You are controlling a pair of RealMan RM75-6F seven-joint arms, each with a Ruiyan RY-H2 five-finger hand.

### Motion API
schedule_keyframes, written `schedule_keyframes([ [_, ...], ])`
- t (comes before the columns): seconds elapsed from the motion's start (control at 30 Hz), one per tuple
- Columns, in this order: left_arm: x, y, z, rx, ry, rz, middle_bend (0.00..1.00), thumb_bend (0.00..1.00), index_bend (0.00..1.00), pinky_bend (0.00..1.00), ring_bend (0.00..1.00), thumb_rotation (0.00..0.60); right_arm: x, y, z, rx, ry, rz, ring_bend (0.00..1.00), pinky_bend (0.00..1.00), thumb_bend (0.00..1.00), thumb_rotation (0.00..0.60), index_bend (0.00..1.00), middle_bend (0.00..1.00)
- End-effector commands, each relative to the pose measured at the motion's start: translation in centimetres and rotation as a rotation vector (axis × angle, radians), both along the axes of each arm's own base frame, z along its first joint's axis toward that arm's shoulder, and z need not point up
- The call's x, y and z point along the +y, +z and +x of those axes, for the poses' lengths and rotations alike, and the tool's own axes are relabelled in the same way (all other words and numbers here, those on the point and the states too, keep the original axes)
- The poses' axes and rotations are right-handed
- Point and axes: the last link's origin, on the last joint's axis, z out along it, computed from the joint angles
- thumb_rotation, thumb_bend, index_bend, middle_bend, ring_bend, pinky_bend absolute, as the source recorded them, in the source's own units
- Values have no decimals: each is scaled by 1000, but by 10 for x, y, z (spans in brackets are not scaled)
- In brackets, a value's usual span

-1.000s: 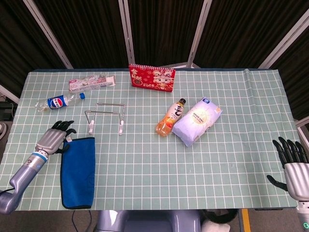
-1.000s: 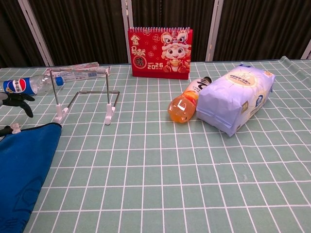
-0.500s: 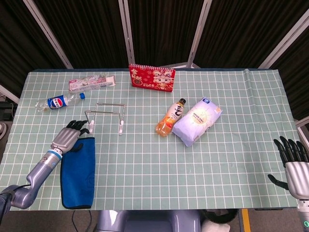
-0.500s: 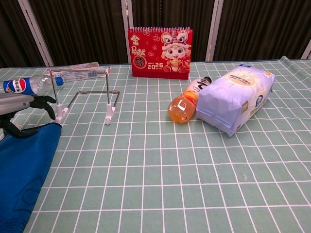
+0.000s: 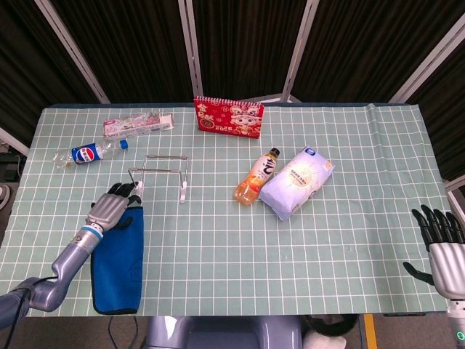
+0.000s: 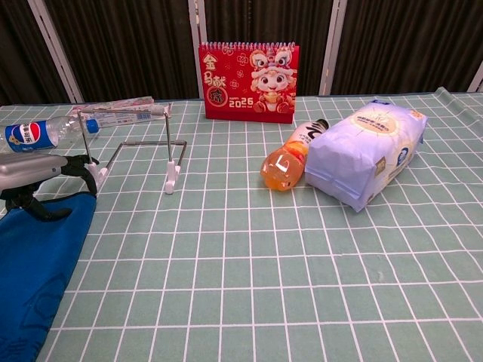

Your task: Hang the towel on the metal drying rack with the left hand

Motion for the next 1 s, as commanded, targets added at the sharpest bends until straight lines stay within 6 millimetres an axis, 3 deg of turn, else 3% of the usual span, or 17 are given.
schedule_keyframes([
  [0.03,-1,-1,0,-6,4,0,0,483,274,0,0,600,0,0,0,1,0,1,0,0,0,600,26,0],
  [0.5,-12,1,-5,-35,21,20,0,483,292,0,0,600,0,0,0,-1,-1,4,0,0,0,600,27,0],
  [1.0,-12,-4,-4,-45,8,29,0,482,319,0,0,600,0,-1,0,-2,-3,5,0,0,0,600,28,0],
])
